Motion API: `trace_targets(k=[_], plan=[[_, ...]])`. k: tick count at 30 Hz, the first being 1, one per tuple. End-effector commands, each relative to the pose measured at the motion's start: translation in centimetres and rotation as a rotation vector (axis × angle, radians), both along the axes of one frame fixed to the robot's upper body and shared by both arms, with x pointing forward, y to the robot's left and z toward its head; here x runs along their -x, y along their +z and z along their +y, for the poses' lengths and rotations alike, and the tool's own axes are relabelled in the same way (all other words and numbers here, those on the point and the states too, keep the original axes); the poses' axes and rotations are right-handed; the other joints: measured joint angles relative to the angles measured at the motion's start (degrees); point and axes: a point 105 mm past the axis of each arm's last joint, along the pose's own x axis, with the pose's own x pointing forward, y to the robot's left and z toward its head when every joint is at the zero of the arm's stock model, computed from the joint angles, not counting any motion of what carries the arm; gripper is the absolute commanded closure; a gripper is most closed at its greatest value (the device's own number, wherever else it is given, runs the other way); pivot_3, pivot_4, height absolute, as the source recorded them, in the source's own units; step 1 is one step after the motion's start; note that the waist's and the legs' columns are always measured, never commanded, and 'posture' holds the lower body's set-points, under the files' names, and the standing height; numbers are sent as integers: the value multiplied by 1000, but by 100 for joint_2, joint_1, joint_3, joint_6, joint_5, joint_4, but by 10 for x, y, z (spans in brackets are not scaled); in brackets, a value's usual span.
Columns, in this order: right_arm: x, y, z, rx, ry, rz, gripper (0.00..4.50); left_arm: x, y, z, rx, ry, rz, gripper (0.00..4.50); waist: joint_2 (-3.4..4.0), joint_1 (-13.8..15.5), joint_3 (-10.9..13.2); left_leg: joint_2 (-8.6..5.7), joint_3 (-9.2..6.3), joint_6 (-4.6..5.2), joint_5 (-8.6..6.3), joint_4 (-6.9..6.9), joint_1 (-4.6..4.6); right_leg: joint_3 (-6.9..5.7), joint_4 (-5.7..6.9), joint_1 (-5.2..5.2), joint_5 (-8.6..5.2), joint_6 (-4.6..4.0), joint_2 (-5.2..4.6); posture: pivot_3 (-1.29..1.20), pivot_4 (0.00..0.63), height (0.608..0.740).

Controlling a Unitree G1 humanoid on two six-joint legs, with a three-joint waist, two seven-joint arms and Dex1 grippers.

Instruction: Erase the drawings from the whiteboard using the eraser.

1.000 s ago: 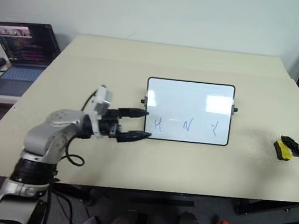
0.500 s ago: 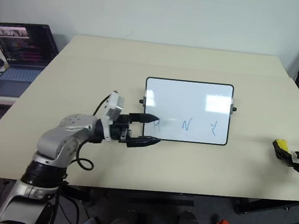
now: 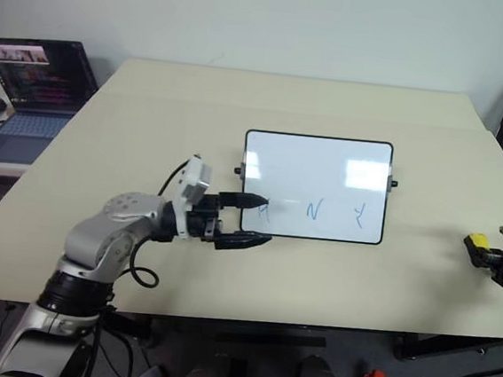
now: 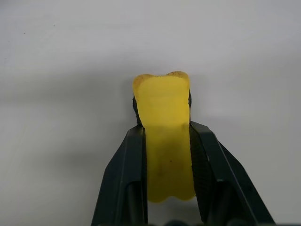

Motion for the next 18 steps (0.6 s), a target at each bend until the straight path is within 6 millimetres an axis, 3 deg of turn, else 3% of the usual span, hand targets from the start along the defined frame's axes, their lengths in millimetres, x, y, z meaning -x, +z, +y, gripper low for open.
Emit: trace_targets(k=[1, 3, 5, 7, 10, 14, 18], plan=[[-8, 13, 5, 37, 32, -45, 3628, 3, 10, -1, 8, -11, -53, 0, 0, -4, 0, 0, 0, 0, 0, 0, 0, 0, 0, 0, 0, 0, 0, 0, 150, 740], [-14, 33, 13, 45, 72, -109, 3628, 0, 10, 6, -2, 17, -57, 0, 1, -7, 0, 0, 0, 0, 0, 0, 0, 0, 0, 0, 0, 0, 0, 0, 150, 740], [-21, 70, 35, 80, 172, -214, 3628, -4, 8, 23, -30, 74, -57, 0, 7, -32, 4, 0, 2, 0, 0, -1, 0, 4, 1, -2, 0, 1, 0, 0, 150, 740], [-24, 105, 72, 91, 313, -316, 3629, -8, 3, 42, -69, 129, -49, 0, 15, -76, 4, 2, 8, 0, 0, -4, -2, 12, 8, -15, -1, 1, 1, 0, 150, 740], [-20, 139, 136, 100, 538, -418, 3629, -8, -6, 69, -123, 191, -35, 0, 18, -96, 5, 12, 4, 0, 0, -8, -1, 12, 15, -21, -13, 14, 11, 0, 150, 740], [-12, 140, 218, 138, 812, -444, 3630, -10, -8, 84, -161, 232, -89, 0, 5, -26, 2, 13, -5, 0, 0, -6, -8, -1, 10, -21, -15, 13, 9, 0, 150, 740], [-13, 120, 263, 217, 938, -430, 3631, -10, -2, 82, -140, 242, -130, 0, -4, 129, 3, 5, -10, 0, -1, -2, -25, -7, 5, -30, -5, 0, -2, 0, 150, 740]])
